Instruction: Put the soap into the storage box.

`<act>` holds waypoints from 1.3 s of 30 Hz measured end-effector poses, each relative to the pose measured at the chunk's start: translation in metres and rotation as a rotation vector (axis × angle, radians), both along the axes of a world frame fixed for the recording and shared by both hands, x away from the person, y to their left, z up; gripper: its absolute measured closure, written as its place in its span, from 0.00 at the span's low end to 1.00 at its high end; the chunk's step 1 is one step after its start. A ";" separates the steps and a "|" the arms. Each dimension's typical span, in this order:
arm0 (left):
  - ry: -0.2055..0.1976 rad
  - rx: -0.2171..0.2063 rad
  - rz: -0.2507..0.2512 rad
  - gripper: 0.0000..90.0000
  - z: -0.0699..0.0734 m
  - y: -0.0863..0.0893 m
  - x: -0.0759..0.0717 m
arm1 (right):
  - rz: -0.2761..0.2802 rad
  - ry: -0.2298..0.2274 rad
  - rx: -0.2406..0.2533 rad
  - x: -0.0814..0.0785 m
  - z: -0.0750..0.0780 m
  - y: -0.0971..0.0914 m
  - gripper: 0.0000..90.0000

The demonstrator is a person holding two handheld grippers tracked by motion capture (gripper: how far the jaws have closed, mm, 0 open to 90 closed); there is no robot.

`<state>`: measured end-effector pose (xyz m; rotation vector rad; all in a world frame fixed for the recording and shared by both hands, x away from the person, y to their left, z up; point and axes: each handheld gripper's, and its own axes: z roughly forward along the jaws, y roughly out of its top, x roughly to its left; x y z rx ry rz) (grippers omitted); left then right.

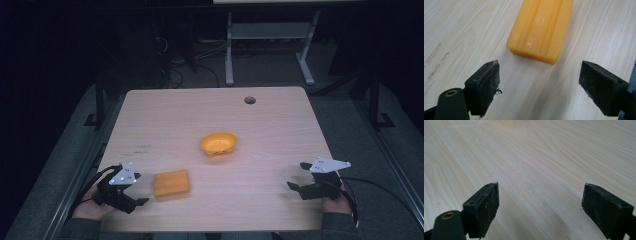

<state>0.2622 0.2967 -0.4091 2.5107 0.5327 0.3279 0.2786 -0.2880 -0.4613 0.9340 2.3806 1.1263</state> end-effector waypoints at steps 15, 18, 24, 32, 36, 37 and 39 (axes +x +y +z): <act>0.003 0.010 -0.030 0.18 0.004 -0.011 0.010 | 0.002 -0.001 0.006 0.000 -0.001 0.000 0.15; -0.002 0.014 -0.046 0.18 0.008 -0.019 0.015 | 0.007 -0.001 0.007 0.000 0.000 0.000 0.15; -0.002 0.027 -0.078 0.18 0.009 -0.032 0.023 | 0.008 -0.003 0.009 0.000 -0.001 0.000 0.15; 0.011 0.043 -0.108 0.18 0.008 -0.042 0.030 | 0.009 0.002 0.008 0.000 -0.001 0.000 0.15; 0.021 0.058 -0.118 0.18 0.007 -0.046 0.033 | 0.009 0.004 0.006 0.000 -0.001 0.000 0.15; 0.020 0.058 -0.119 0.18 0.006 -0.047 0.034 | 0.011 0.003 0.008 0.000 -0.001 0.000 0.15; 0.028 0.062 -0.124 0.18 0.005 -0.048 0.035 | 0.012 0.002 0.008 0.000 -0.001 0.000 0.15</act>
